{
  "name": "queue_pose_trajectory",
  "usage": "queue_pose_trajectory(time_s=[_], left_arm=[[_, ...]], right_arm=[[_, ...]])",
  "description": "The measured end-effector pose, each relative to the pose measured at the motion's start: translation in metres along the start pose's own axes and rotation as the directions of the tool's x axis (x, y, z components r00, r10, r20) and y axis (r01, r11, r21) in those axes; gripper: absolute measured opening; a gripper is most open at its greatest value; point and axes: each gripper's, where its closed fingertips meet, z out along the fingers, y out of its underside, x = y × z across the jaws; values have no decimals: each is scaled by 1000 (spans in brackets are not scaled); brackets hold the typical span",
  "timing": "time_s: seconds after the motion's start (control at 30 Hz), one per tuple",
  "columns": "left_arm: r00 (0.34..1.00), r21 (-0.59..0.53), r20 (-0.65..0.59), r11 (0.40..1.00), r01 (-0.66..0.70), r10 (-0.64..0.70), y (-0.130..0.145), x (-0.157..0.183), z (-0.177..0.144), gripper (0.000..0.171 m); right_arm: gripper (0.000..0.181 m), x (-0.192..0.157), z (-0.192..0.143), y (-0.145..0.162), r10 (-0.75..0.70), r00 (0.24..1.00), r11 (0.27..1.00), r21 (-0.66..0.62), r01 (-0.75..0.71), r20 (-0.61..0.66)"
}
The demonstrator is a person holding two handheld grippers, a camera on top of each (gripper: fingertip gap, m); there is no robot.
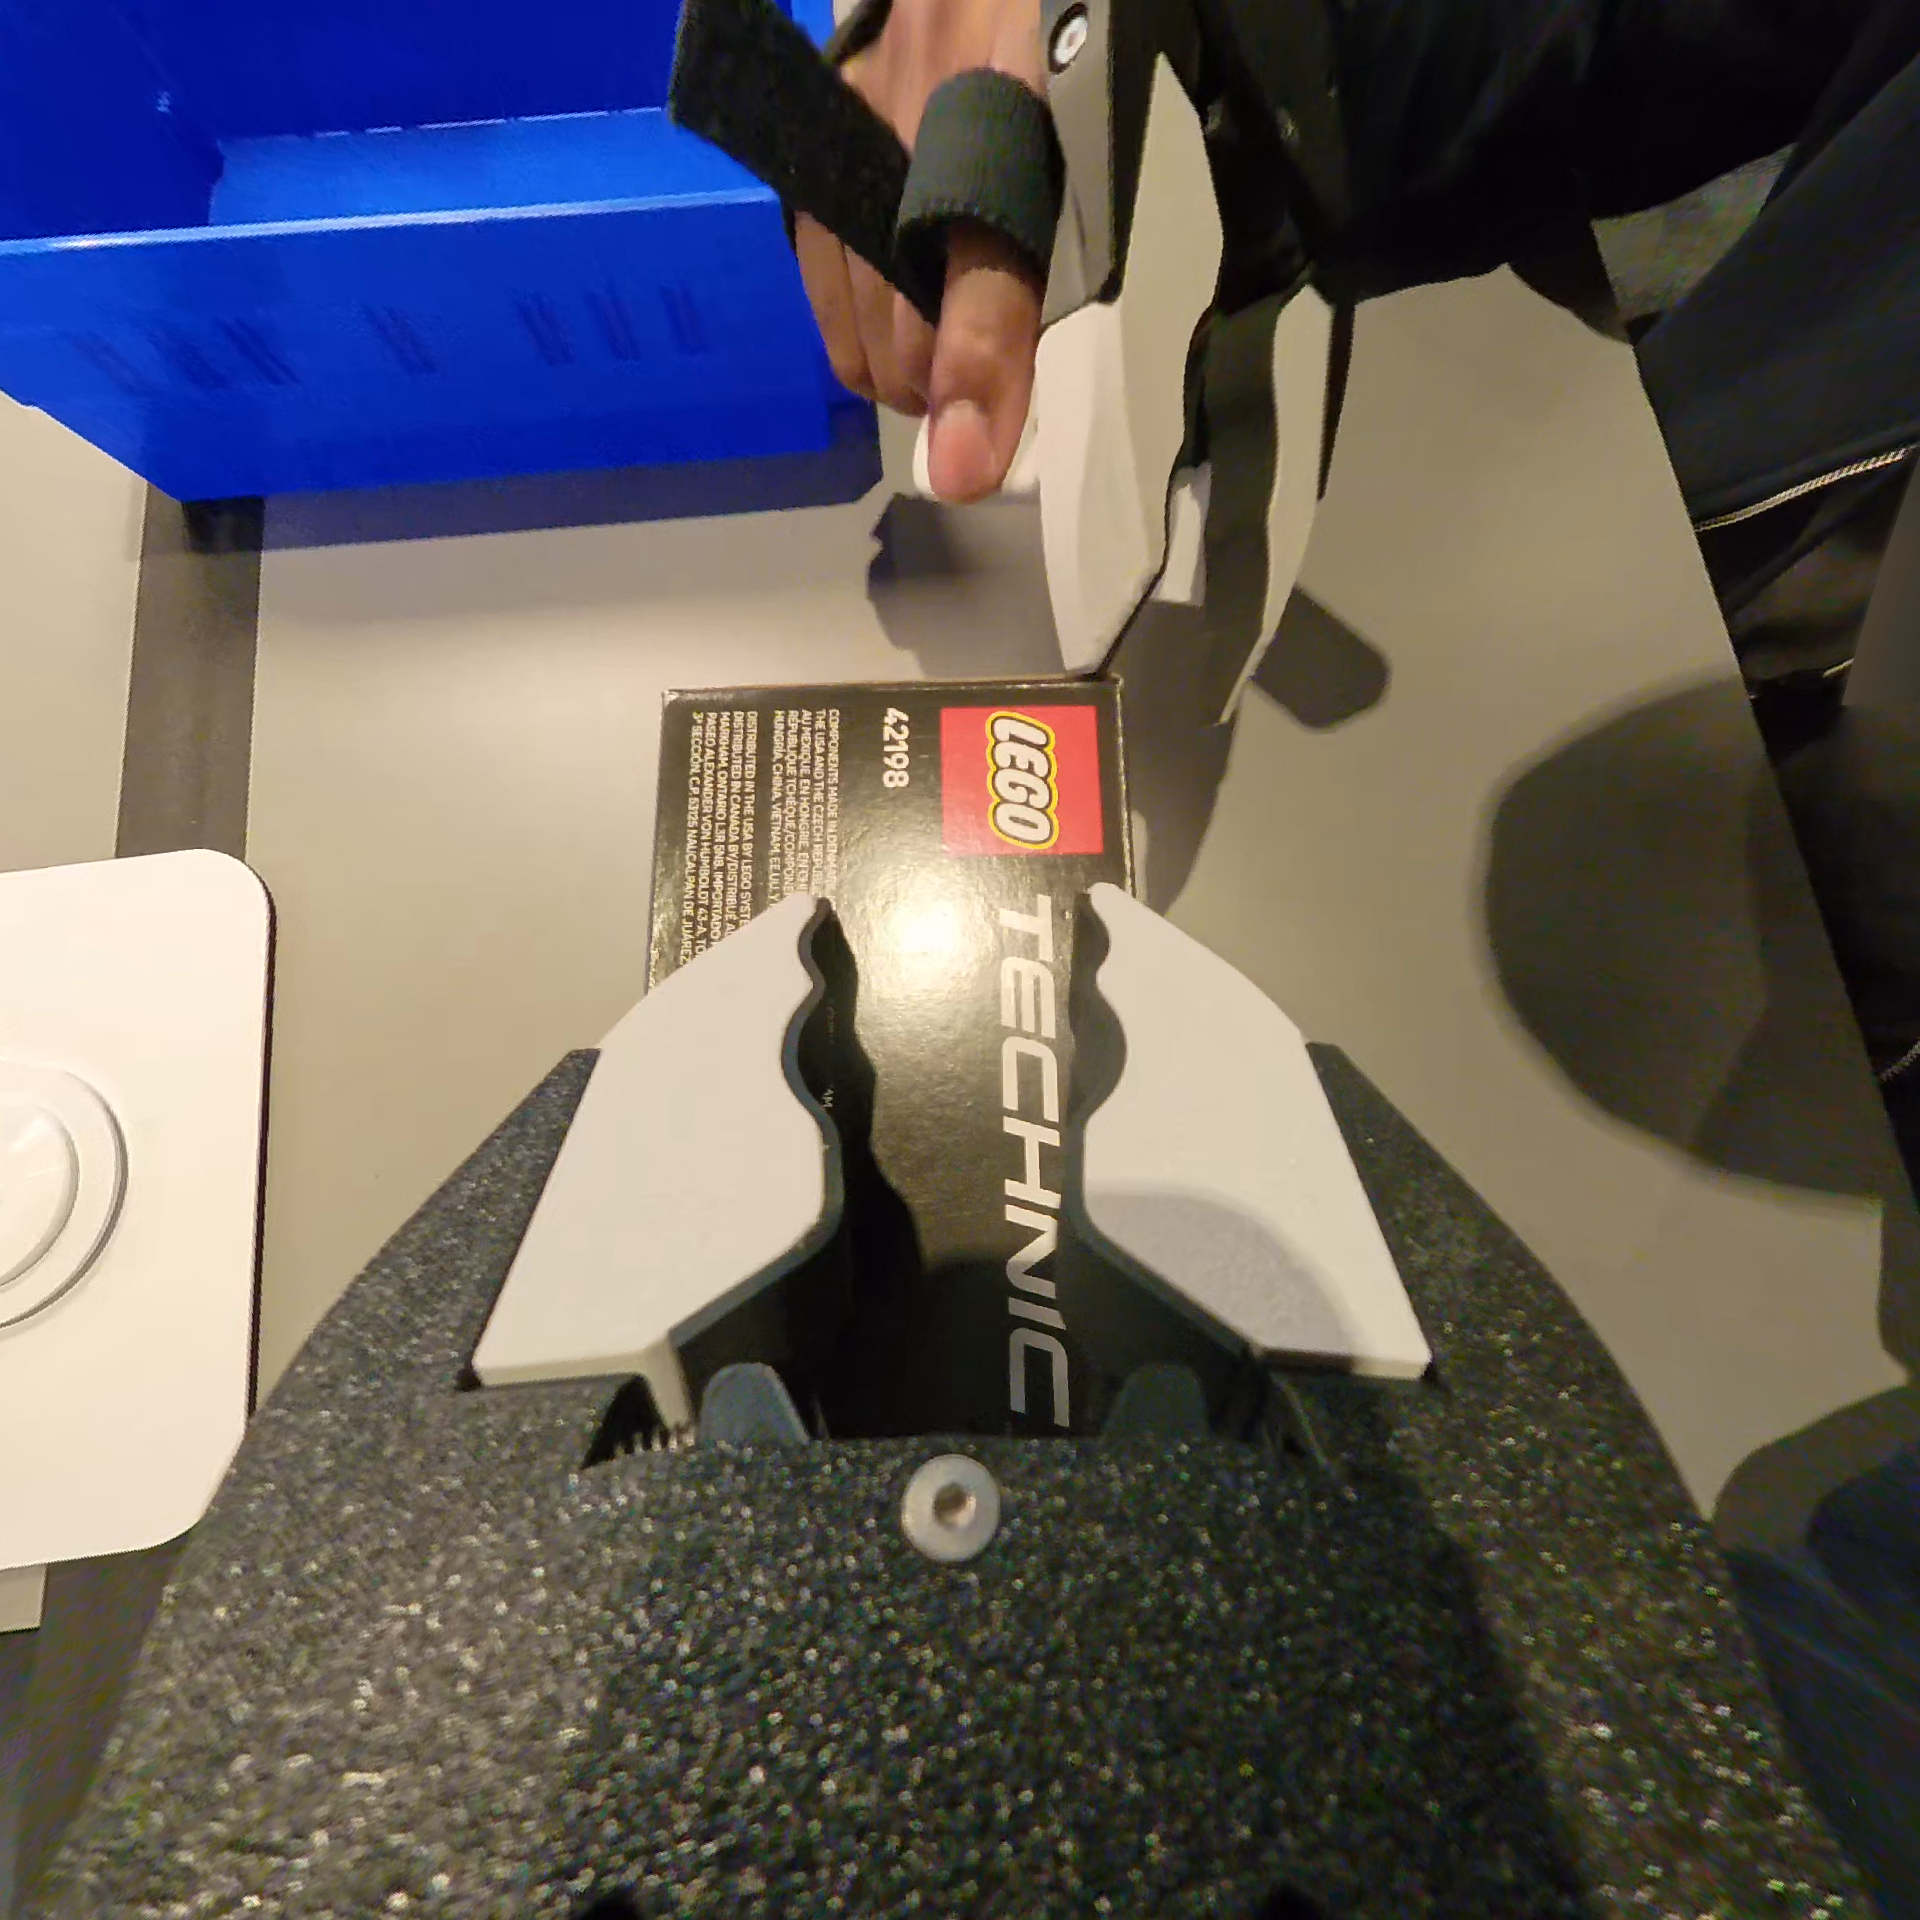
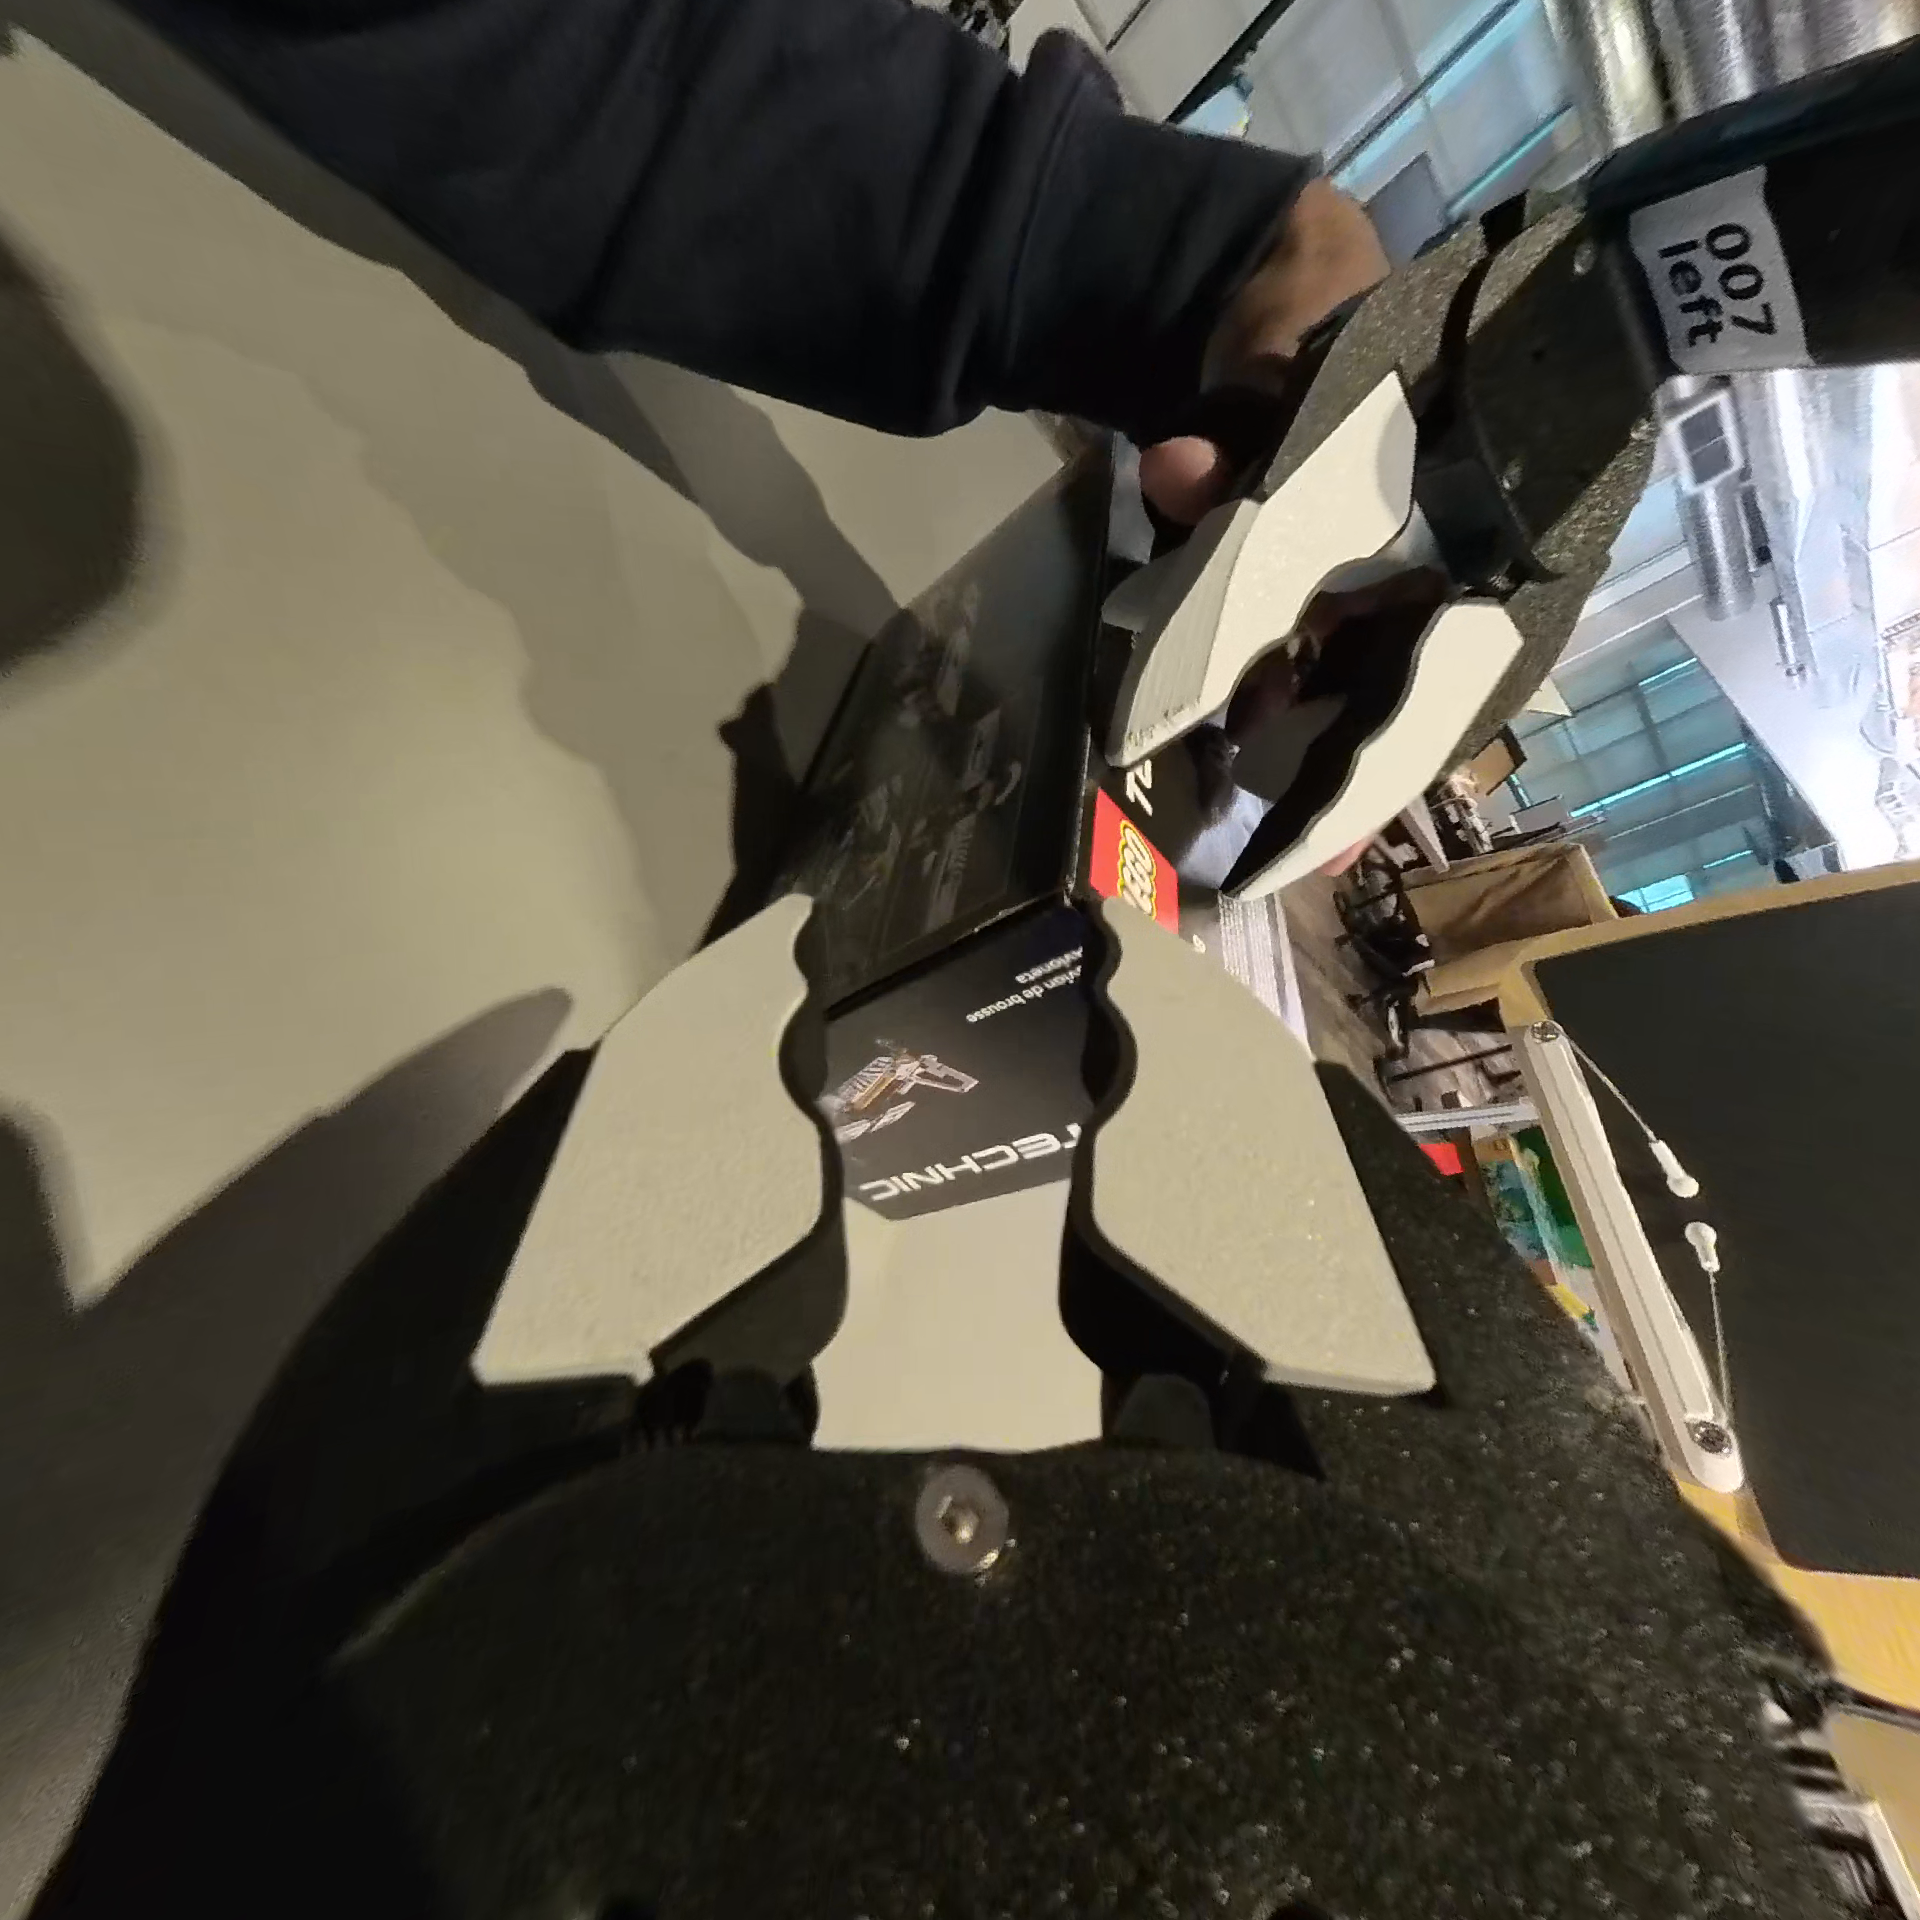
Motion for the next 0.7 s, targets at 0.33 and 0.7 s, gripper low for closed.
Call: queue_pose_trajectory(time_s=[0.33,0.7], left_arm=[[1000,0,1,1000,-1,1,0,0,0,44],[1000,-1,1,1000,-3,3,0,0,0,44]], right_arm=[[55,-6,-4,2,-20,993,994,-104,32,119],[55,-7,-7,4,-60,978,976,-192,99,200]])
